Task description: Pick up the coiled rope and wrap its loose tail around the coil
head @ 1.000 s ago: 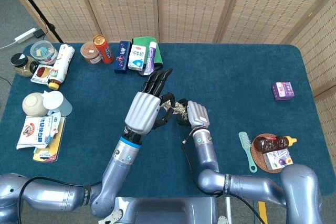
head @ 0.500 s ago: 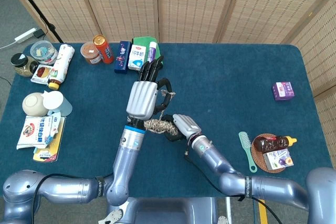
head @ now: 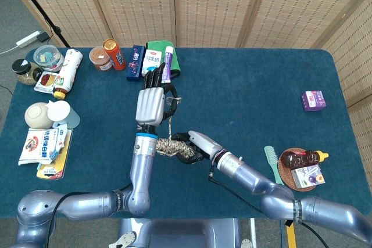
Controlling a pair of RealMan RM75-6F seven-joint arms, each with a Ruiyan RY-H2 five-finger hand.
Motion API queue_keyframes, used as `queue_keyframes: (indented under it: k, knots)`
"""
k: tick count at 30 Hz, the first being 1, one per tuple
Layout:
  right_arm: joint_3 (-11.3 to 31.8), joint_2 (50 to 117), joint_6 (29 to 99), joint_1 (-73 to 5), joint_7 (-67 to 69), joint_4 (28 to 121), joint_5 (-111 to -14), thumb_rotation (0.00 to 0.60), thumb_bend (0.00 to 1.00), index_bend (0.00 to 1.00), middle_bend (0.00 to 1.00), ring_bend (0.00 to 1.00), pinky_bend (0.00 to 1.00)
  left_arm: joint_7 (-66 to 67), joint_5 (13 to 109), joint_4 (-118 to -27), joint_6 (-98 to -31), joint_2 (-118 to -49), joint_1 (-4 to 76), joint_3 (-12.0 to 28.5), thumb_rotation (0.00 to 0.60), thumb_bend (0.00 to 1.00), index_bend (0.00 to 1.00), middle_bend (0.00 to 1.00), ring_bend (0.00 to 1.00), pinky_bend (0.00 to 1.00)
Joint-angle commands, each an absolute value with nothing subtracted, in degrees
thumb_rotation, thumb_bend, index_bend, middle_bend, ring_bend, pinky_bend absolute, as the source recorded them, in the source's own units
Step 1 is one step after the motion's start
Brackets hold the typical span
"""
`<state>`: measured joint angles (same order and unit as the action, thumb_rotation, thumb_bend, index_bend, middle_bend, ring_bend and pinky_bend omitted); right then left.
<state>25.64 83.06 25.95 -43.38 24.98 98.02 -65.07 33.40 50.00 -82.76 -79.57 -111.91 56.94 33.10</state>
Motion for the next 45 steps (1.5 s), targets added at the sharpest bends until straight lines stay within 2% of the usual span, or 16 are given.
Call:
queue_keyframes:
  k: [1,13,25,30,40,45]
  knots:
    - [27.71,81.43,24.93,-42.09,30.15,99.66,-68.32,0.600,1.00,0.75,0.51,0.40,0.70,32.17,50.06,-81.84,-78.93,-111.82,56.20,32.14,0.600,0.40,0.60,0.00,0.00,0.00]
    - [28.69,80.51,26.69,-42.98,35.74,98.83,-67.36,0.600,1.00,0.75,0.51,0.41,0.70,26.46,50.65,-80.27,-76.28,-109.90,52.66,29.41,0.600,0.40,0.60,0.00,0.00,0.00]
    - [27.92,79.77,26.53,-44.71,37.77,97.03,-60.70,0.600,1.00,0.75,0.51,0.41,0.70,22.03,53.00,-80.51,-75.43,-106.93,50.78,29.48,0.600,0.40,0.60,0.00,0.00,0.00]
    - [28.13,78.90,24.71,-45.59,39.74,97.07,-56.44,0.600,1.00,0.75,0.51,0.41,0.70,21.71,53.35,-80.10,-74.99,-106.89,50.32,28.34,0.600,0.40,0.60,0.00,0.00,0.00]
    - [28.67,76.00,23.46,-47.89,43.78,98.02,-41.16,0.600,1.00,0.75,0.51,0.41,0.71,19.95,56.89,-75.87,-74.37,-107.62,50.10,25.67,0.600,0.40,0.60,0.00,0.00,0.00]
    - [29.90,75.05,22.00,-48.08,45.35,98.46,-38.24,0.600,1.00,0.75,0.51,0.41,0.71,19.06,57.08,-74.18,-73.65,-107.86,49.65,25.23,0.600,0.40,0.60,0.00,0.00,0.00]
